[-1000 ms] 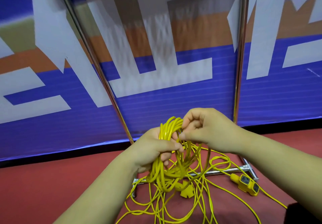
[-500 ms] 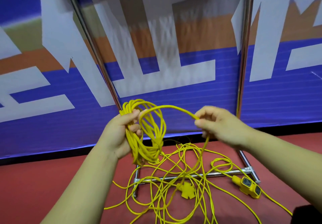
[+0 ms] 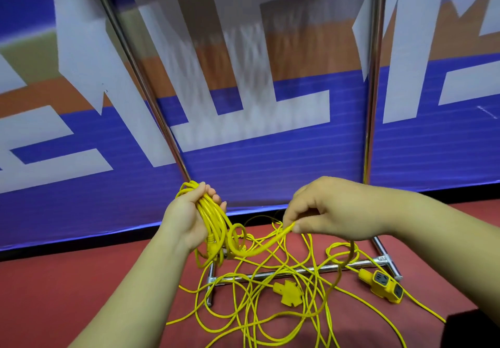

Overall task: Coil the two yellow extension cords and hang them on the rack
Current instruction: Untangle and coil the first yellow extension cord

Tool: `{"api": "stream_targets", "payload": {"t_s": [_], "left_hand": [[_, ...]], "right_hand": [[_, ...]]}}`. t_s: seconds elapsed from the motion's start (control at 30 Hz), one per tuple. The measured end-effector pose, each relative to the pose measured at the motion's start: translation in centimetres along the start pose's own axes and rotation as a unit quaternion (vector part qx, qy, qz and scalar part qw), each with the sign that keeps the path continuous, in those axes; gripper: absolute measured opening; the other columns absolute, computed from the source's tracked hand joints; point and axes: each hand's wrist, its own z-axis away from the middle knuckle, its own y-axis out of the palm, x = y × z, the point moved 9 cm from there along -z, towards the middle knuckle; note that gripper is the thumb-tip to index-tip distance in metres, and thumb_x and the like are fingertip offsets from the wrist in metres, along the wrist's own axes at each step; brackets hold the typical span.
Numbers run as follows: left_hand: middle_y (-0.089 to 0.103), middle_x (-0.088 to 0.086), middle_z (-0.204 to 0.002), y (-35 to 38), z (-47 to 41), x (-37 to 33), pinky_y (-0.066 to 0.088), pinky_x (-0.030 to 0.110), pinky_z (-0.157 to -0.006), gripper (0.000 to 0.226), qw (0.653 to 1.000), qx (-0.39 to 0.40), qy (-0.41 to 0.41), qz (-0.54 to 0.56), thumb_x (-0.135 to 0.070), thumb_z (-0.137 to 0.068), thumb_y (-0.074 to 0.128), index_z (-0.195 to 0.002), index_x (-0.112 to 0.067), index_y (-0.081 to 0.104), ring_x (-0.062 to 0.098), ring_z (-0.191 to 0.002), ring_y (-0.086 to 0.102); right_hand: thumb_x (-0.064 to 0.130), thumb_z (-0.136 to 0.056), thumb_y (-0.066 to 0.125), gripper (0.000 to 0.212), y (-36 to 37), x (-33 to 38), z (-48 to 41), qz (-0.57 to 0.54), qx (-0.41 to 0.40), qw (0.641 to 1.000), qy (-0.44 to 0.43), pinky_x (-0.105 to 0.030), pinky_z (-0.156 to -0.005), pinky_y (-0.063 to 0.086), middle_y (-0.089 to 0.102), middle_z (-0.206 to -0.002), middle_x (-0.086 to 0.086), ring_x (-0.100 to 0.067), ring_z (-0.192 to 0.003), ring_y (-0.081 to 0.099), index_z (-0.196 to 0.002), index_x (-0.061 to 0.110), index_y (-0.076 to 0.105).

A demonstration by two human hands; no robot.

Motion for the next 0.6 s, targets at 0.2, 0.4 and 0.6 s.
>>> {"api": "stream_targets", "payload": {"t_s": [0.2, 0.4, 0.6], "left_hand": [[0.053, 0.002, -0.065, -0.6, -0.4, -1.0, 0.05, 0.032, -0.07, 0.027, 0.988, -0.036, 0.019, 0.15, -0.029, -0.102, 0.048, -0.085, -0.007, 0.051, 0.017, -0.063, 0.054], [0.06, 0.007, -0.066, -1.4, -0.9, -0.4, 0.055, 0.038, -0.07, 0.027, 0.978, -0.095, 0.028, 0.184, -0.028, -0.103, 0.05, -0.089, -0.004, 0.053, 0.02, -0.077, 0.06], [0.052, 0.001, -0.069, 1.5, -0.5, 2.3, 0.05, 0.036, -0.072, 0.021, 0.999, -0.004, -0.021, 0.029, -0.026, -0.101, 0.051, -0.085, -0.012, 0.056, 0.016, -0.06, 0.055]], "right_hand": [[0.037, -0.095, 0.061, 0.014, -2.3, -3.8, 1.2, 0.14, -0.026, 0.983, 0.114, -0.033, -0.079, 0.051, 0.068, -0.095, 0.01, -0.008, -0.088, 0.06, -0.103, 0.031, 0.071], [0.034, -0.096, 0.062, 0.01, 0.6, -2.2, 0.6, 0.064, 0.034, 0.995, 0.066, -0.013, -0.065, 0.04, 0.063, -0.076, 0.019, 0.008, -0.074, 0.057, -0.1, 0.029, 0.07], [0.03, -0.094, 0.067, 0.008, -3.7, -1.6, 0.9, -0.112, -0.139, 0.983, 0.04, -0.03, -0.07, 0.048, 0.07, -0.079, 0.004, -0.01, -0.07, 0.061, -0.096, 0.03, 0.074]]}}
